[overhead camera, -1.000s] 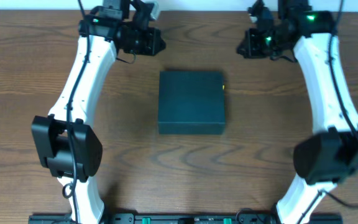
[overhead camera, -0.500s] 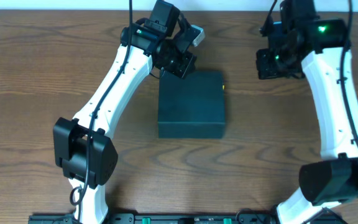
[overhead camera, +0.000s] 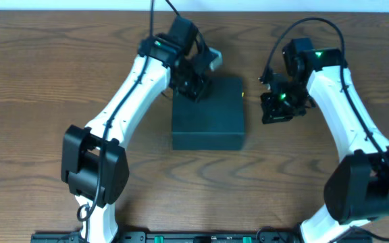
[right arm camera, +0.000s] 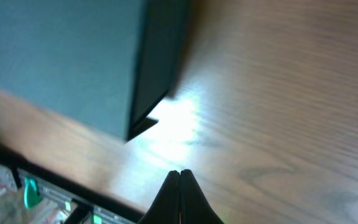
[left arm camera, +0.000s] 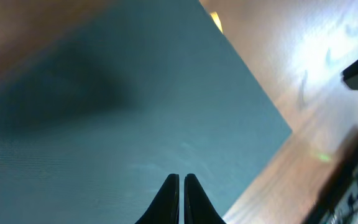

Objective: Pack container
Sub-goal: 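Press down on the closed lid with both grippers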

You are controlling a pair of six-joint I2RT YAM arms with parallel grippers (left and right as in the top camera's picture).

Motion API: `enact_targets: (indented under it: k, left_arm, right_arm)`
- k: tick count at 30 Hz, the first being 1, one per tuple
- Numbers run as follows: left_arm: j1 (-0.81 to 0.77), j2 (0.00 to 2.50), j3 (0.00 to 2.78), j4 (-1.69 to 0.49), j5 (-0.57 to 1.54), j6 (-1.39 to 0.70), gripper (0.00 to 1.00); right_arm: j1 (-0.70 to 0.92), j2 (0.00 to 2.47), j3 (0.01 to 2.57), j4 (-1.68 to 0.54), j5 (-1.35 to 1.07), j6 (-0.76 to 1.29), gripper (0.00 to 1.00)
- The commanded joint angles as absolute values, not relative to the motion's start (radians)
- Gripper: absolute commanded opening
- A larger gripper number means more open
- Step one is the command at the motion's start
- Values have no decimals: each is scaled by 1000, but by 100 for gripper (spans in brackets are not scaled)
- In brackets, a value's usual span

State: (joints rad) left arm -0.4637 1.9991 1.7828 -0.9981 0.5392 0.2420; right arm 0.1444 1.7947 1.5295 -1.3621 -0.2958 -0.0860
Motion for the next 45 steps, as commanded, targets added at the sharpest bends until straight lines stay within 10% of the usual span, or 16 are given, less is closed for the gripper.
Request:
enact_targets:
  k: [1, 32, 45]
  left_arm:
    - [-497, 1975, 1726, -995, 592, 297, 6]
    - [-530, 1975, 1454, -828, 566, 231, 6]
    - [-529, 1974, 1455, -843, 570, 224, 6]
  right_arm:
    - [198, 1695, 1512, -1366, -307, -113, 2]
    - [645, 1487, 695, -313, 146, 585, 2]
    - [646, 1477, 723, -373, 180, 619, 1]
